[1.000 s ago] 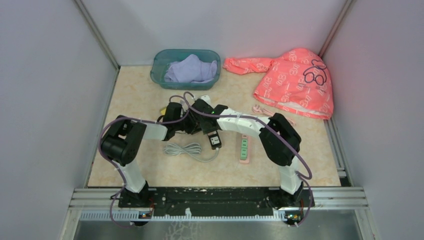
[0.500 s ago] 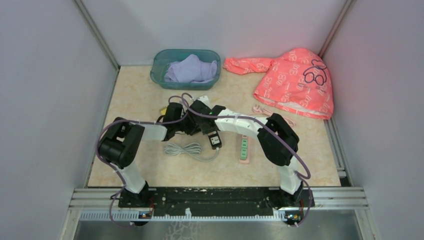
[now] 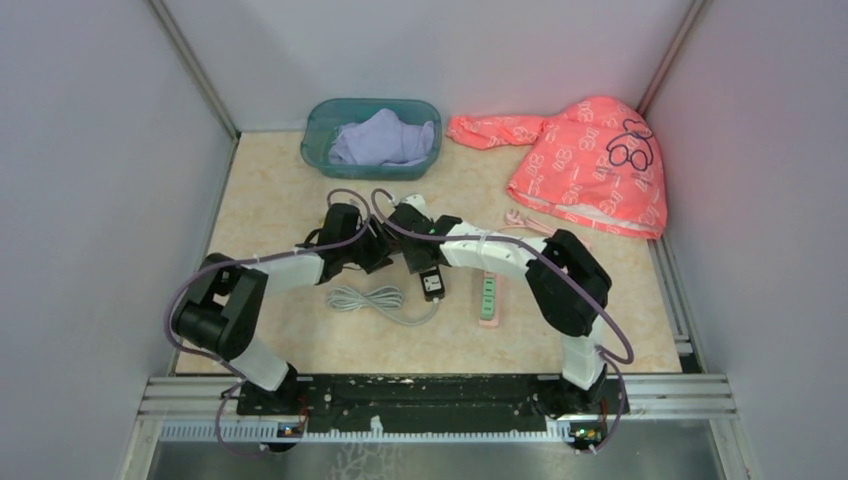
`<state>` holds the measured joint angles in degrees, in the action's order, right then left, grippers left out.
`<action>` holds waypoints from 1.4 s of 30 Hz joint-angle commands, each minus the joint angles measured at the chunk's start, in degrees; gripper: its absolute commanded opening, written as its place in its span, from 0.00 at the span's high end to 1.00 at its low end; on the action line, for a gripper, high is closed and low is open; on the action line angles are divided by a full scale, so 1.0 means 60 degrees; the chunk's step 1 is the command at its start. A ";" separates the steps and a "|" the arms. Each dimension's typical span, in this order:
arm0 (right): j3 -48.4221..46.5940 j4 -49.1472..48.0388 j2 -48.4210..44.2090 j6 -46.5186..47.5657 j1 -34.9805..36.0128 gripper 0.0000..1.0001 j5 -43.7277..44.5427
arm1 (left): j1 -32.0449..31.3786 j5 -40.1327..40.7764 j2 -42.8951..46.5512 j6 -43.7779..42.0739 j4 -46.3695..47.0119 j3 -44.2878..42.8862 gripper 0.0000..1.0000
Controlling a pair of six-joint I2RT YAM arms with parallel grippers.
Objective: Insert the plug
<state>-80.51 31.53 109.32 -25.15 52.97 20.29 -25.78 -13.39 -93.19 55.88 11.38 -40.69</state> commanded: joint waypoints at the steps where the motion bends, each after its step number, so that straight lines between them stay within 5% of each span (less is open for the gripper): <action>1: 0.0334 0.0012 -0.1021 0.0196 -0.0054 0.55 -0.0073 | -0.0047 0.1036 0.0917 -0.0705 -0.1162 -0.0123 0.35; 12: 0.1374 -0.1382 -0.3265 0.0448 -0.0065 0.31 -0.0193 | 0.0095 0.3462 0.2293 -0.1714 -0.3370 -0.0669 0.18; 22: 0.4038 -0.3814 -0.5775 0.1009 -0.0263 0.12 0.0553 | 0.0780 0.5781 0.2228 -0.2342 -0.4915 -0.1539 0.02; 32: 0.6606 -0.6120 -0.8032 0.1057 -0.0581 0.04 0.1134 | 0.1939 0.5940 0.0526 -0.2655 -0.4908 -0.2778 0.01; 42: 0.7251 -0.6311 -0.8489 0.1242 -0.0686 0.04 0.1332 | 0.2578 0.5622 -0.1788 -0.2886 -0.5527 -0.4578 0.10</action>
<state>-37.78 -2.17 60.18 -19.03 49.25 26.52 -11.00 20.84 -100.84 40.01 -19.44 -64.01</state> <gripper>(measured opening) 0.954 0.924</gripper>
